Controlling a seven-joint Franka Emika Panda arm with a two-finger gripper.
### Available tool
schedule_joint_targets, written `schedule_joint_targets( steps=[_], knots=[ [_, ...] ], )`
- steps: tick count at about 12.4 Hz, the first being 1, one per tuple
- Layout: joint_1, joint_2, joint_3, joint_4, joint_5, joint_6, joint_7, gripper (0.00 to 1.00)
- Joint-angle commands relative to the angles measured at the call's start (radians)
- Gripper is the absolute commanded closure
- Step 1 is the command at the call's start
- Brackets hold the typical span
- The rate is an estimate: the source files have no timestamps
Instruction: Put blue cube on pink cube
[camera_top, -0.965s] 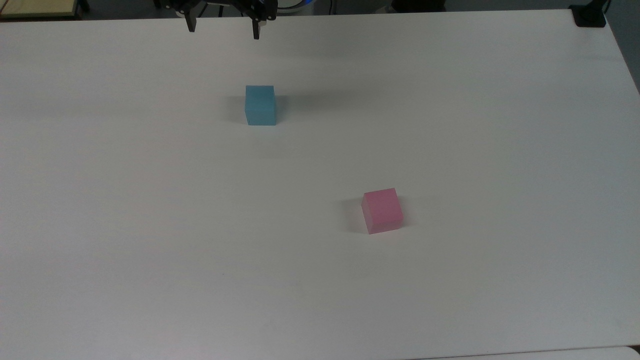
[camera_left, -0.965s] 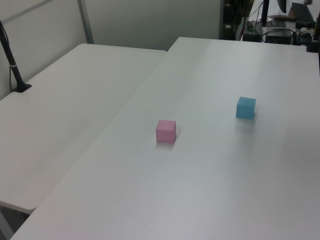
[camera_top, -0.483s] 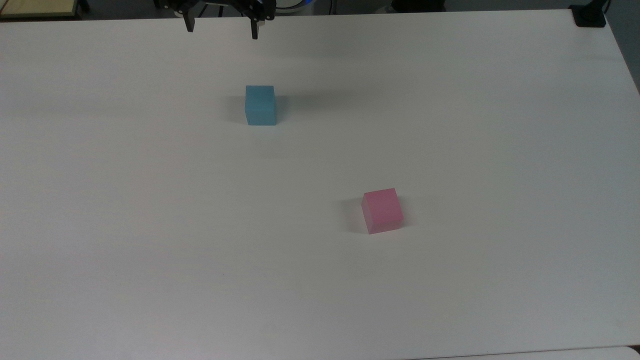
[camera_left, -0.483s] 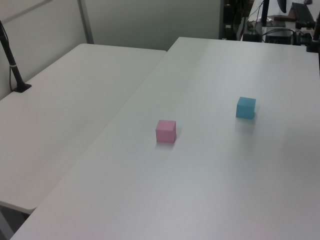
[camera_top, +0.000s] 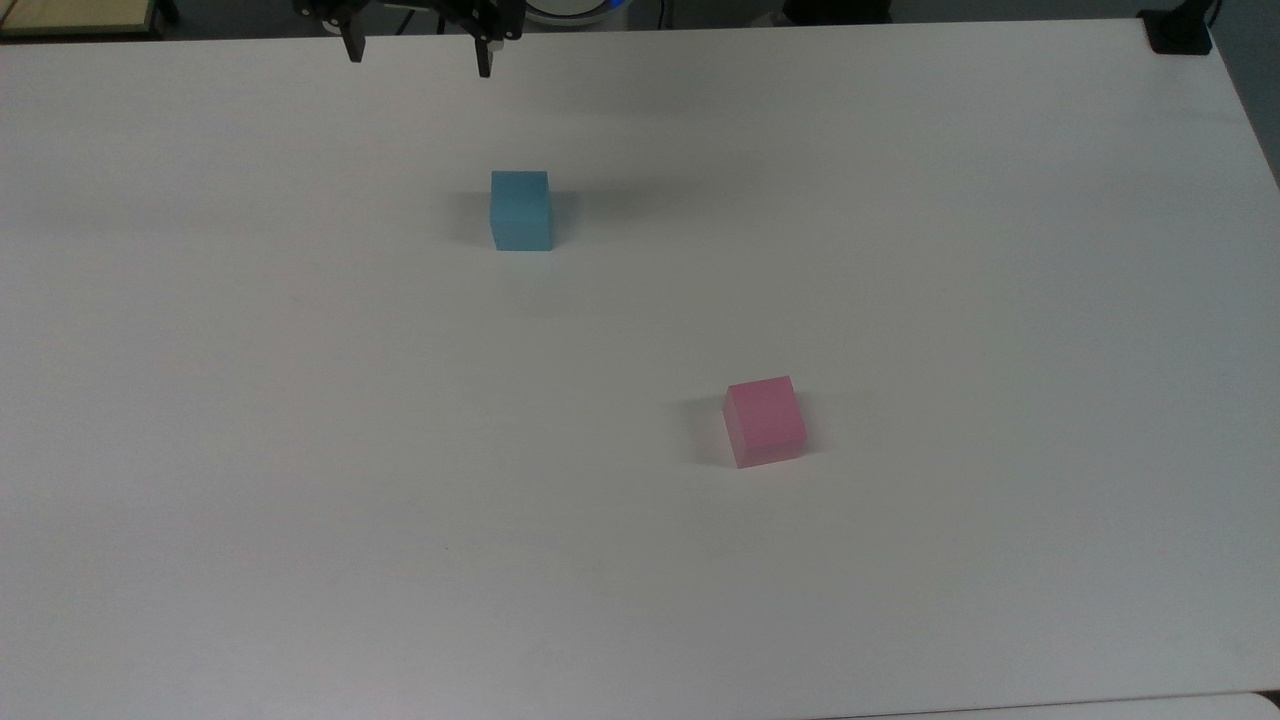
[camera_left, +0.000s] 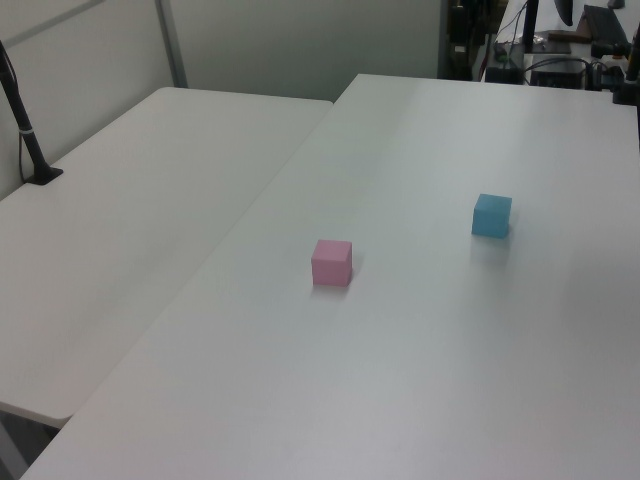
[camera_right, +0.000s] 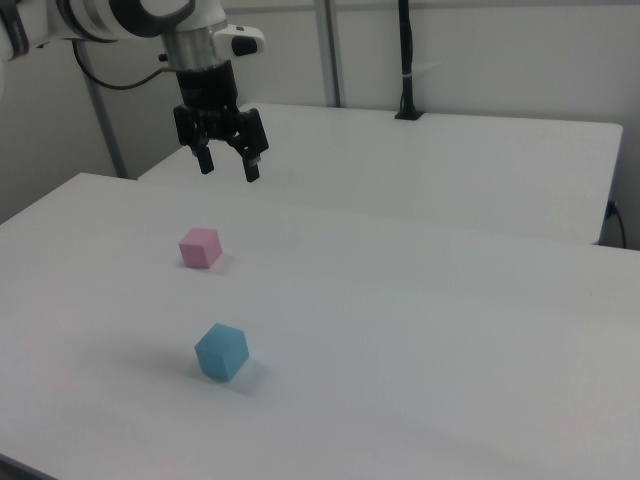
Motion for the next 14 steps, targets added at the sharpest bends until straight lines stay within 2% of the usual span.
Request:
schedule_joint_targets(
  steps=[1, 5, 9, 10, 13, 14],
  knots=[
    [0.009, -0.008, 0.0, -0.016, 0.013, 0.016, -0.021, 0.0],
    [0.063, -0.006, 0.009, -0.045, 0.016, 0.01, -0.02, 0.0],
    [0.105, -0.011, 0.009, -0.16, 0.016, 0.025, -0.023, 0.0],
    [0.105, -0.021, 0.009, -0.204, 0.014, 0.058, -0.027, 0.0],
    [0.114, -0.112, 0.009, -0.441, -0.01, 0.236, -0.028, 0.0],
    [0.114, -0.132, 0.009, -0.494, -0.021, 0.264, -0.028, 0.0]
  ],
)
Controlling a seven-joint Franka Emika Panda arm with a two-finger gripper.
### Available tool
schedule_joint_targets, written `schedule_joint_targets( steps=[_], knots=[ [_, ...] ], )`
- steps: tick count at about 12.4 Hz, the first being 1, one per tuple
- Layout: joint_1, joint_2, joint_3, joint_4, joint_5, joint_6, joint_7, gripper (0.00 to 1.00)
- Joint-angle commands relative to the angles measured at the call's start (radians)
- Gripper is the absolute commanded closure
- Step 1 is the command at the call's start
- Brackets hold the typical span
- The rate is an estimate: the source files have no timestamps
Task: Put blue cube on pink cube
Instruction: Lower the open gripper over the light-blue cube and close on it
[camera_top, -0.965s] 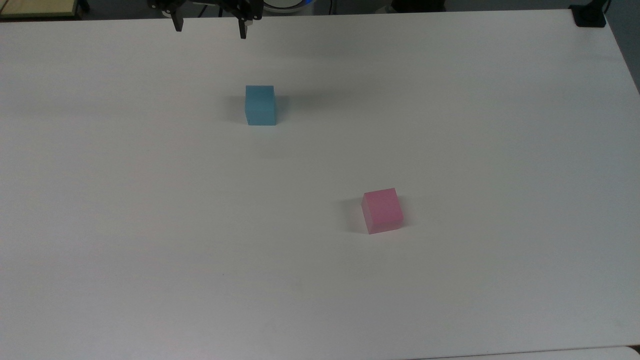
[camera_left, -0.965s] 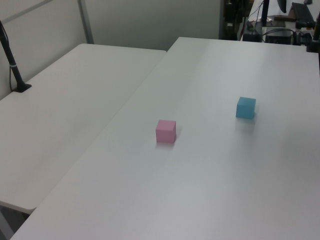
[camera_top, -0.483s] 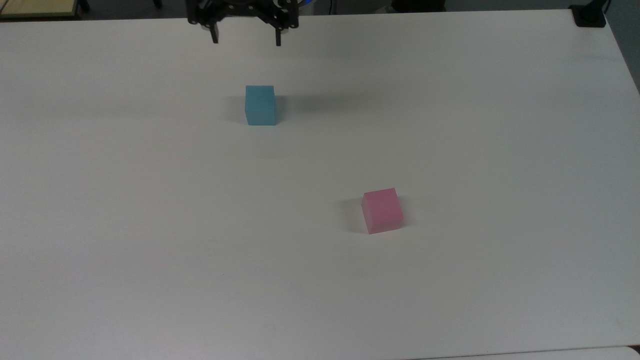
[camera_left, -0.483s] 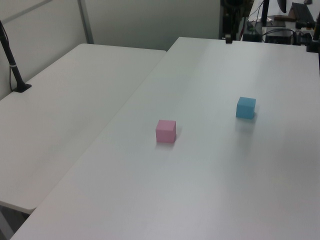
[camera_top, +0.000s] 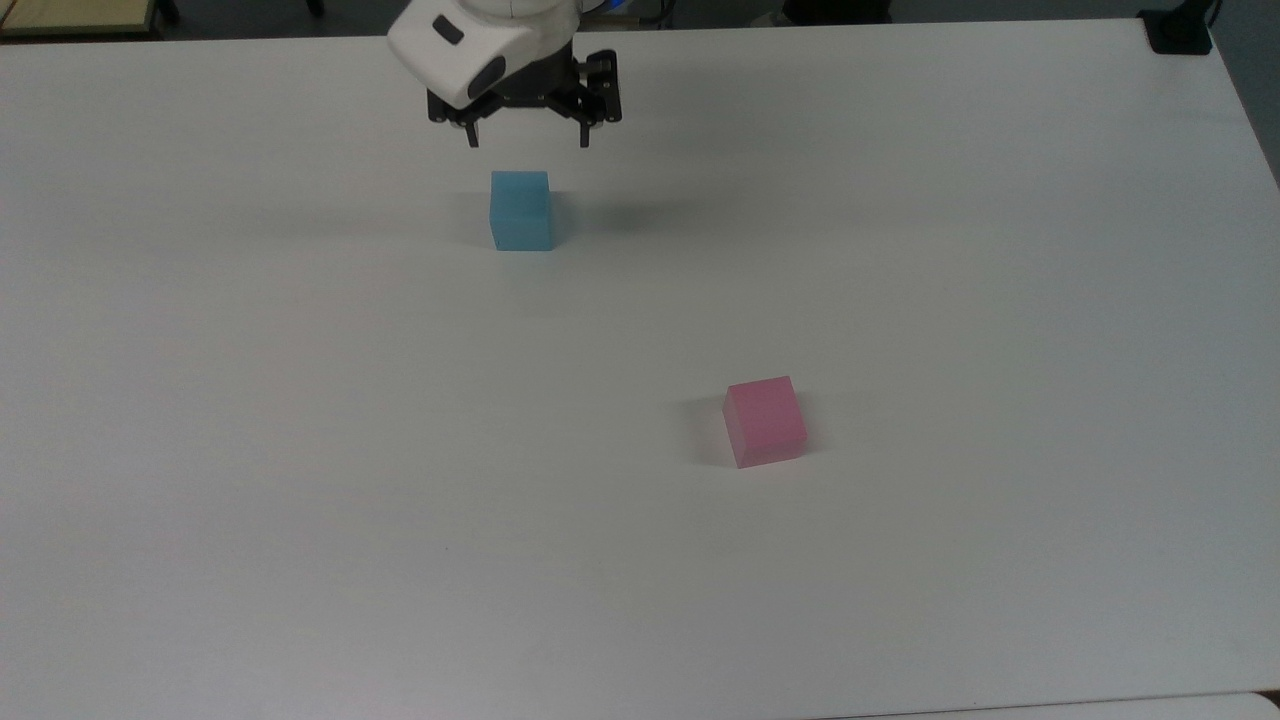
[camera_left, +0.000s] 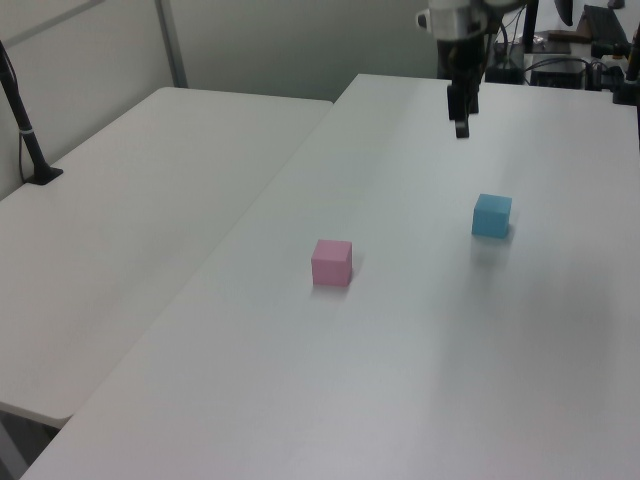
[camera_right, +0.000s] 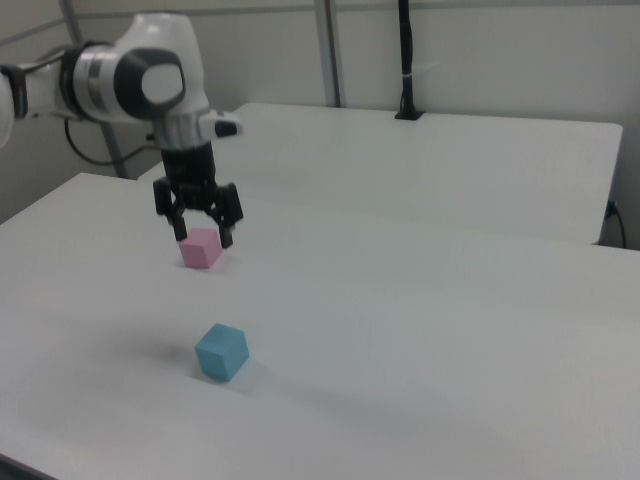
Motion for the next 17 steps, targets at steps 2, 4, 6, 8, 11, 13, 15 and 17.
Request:
schedule_joint_targets(
  steps=[2, 4, 6, 8, 11, 13, 15, 17],
  knots=[
    [0.022, -0.135, -0.01, -0.276, -0.029, 0.165, -0.017, 0.0],
    [0.024, -0.135, -0.01, -0.401, -0.074, 0.286, -0.015, 0.0],
    [0.016, -0.123, -0.011, -0.472, -0.093, 0.39, -0.014, 0.0],
    [0.019, -0.086, -0.011, -0.485, -0.119, 0.427, -0.012, 0.0],
    [0.007, -0.048, -0.016, -0.485, -0.13, 0.437, -0.018, 0.0],
    [-0.001, -0.007, -0.016, -0.485, -0.144, 0.47, -0.018, 0.0],
    [-0.007, 0.0, -0.016, -0.485, -0.145, 0.48, -0.02, 0.1],
    [-0.007, -0.002, -0.016, -0.483, -0.145, 0.475, -0.038, 0.33]
  ],
)
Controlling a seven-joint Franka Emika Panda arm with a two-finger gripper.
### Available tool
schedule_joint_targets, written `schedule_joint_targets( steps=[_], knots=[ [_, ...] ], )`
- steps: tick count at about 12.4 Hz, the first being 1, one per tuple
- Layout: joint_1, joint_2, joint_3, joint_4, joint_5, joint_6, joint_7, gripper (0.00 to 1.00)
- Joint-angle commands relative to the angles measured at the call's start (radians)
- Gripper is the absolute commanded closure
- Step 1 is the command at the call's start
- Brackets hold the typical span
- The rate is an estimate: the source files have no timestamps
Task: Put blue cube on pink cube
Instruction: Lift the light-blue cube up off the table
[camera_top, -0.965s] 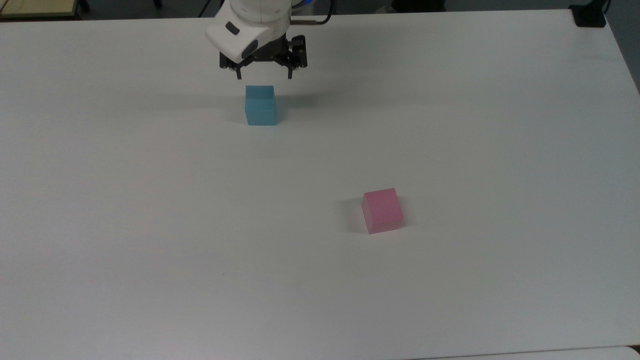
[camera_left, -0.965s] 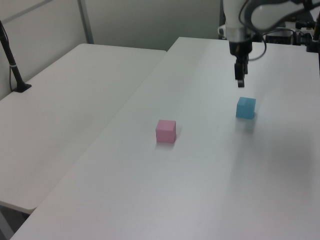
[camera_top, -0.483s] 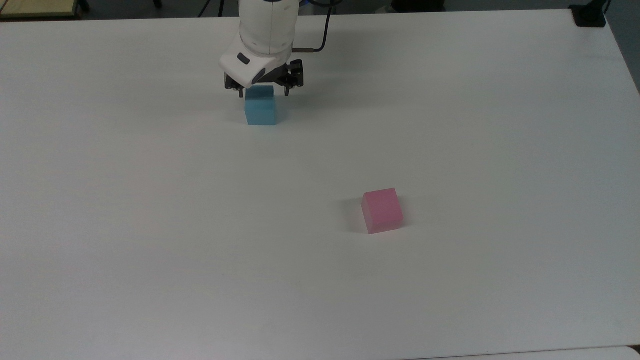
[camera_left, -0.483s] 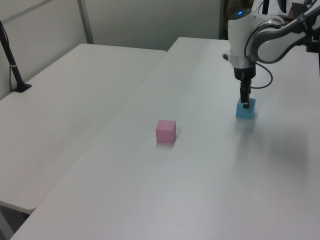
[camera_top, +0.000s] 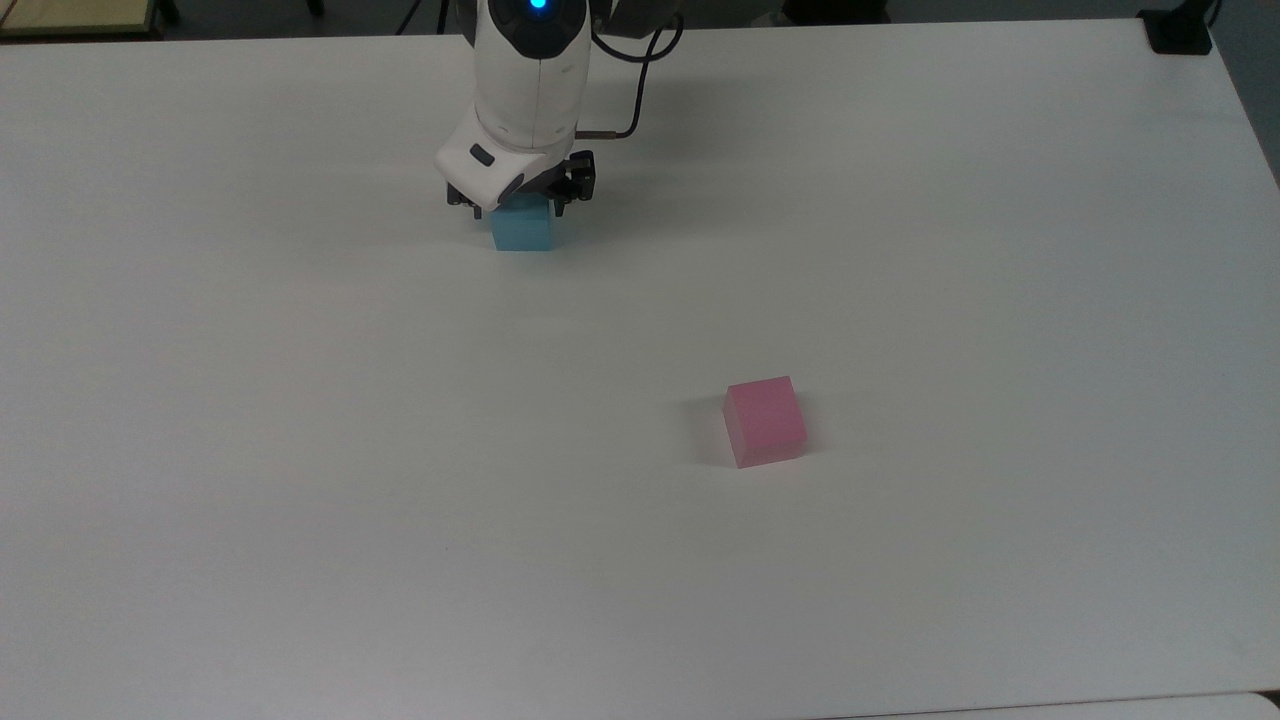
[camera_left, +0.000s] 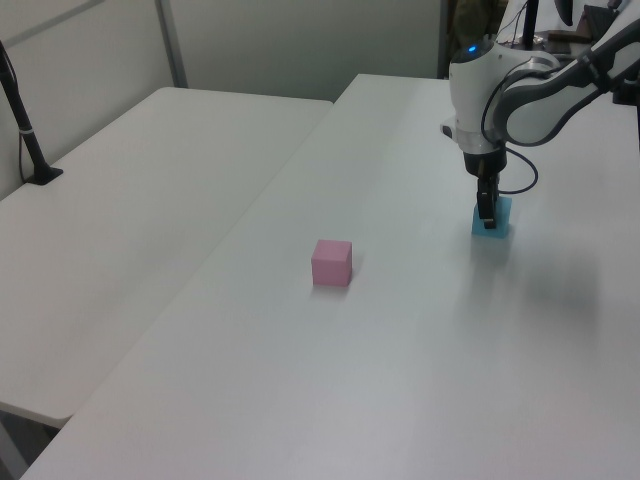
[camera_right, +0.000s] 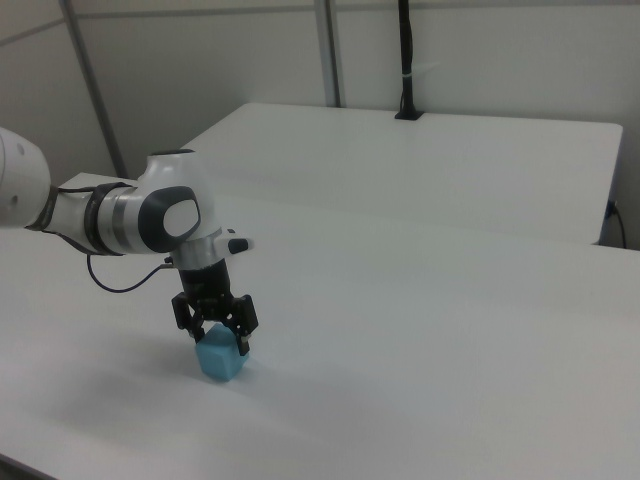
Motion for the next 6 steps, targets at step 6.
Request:
schedule_joint_targets(
  steps=[6],
  knots=[
    [0.0, -0.069, -0.024, 0.054, -0.003, -0.12, -0.098, 0.74]
  ],
)
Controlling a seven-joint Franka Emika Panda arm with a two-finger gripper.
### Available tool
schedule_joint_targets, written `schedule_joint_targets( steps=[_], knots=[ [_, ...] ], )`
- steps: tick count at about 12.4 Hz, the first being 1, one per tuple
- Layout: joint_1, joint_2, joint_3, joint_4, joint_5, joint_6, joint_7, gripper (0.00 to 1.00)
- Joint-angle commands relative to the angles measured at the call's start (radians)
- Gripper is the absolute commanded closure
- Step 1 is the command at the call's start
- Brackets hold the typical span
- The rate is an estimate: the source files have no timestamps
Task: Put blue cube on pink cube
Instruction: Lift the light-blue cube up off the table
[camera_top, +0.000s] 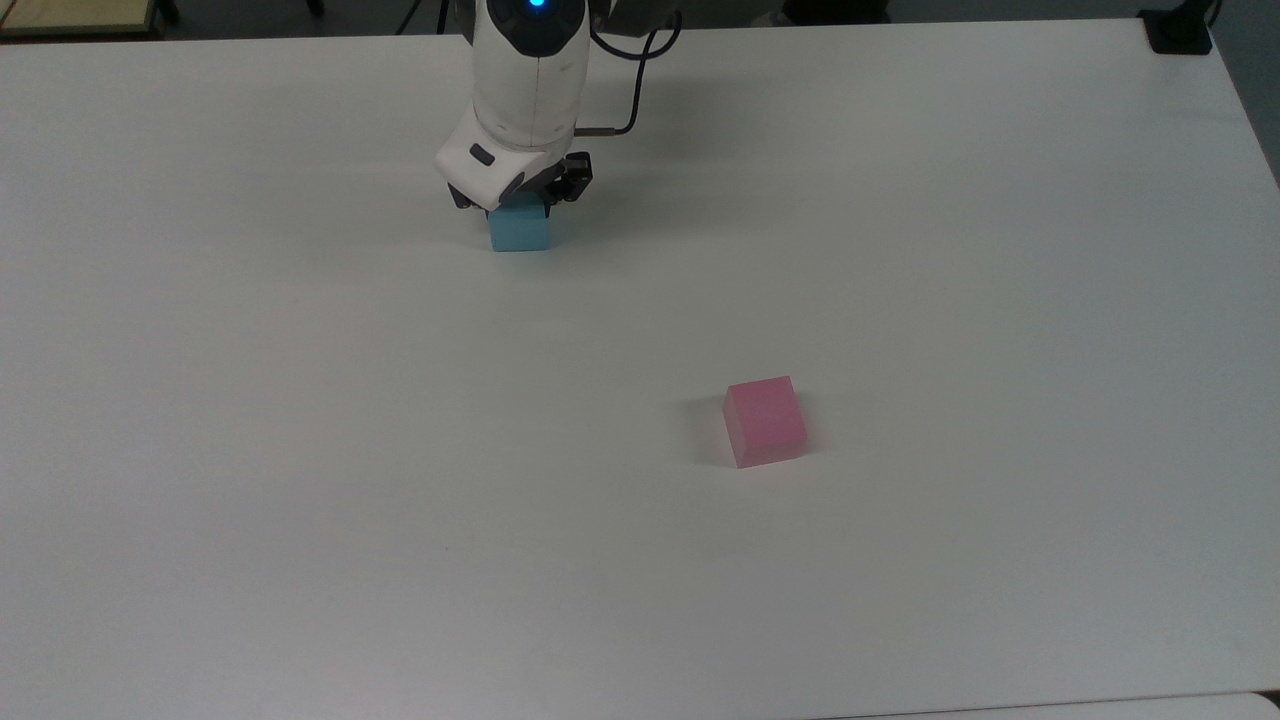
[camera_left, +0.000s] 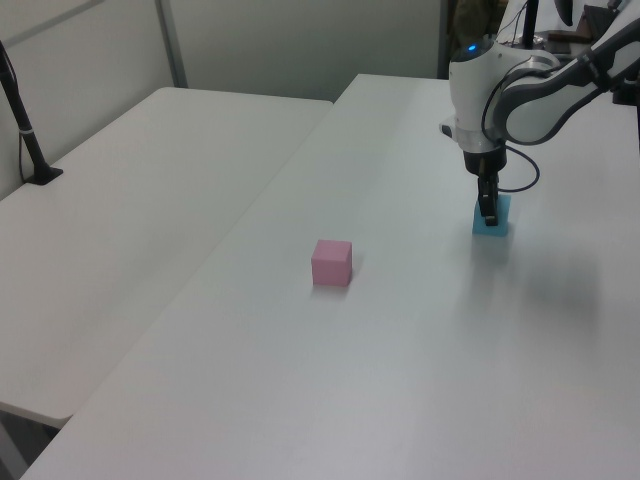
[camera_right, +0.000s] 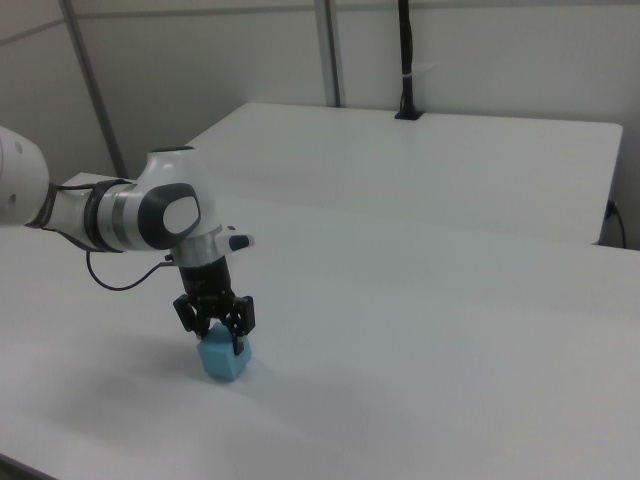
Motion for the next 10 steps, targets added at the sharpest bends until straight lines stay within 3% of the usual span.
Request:
schedule_joint_targets(
  steps=[1, 2, 4, 7, 10],
  knots=[
    [0.005, -0.078, -0.048, 0.126, 0.029, -0.2, -0.095, 0.74],
    [0.004, -0.078, -0.056, 0.219, 0.086, -0.292, -0.134, 0.74],
    [0.005, -0.076, -0.077, 0.347, 0.111, -0.396, -0.158, 0.73],
    [0.018, -0.075, -0.071, 0.404, 0.109, -0.408, -0.146, 0.73],
    [0.083, 0.025, -0.068, 0.568, 0.129, -0.405, -0.073, 0.73]
  ],
)
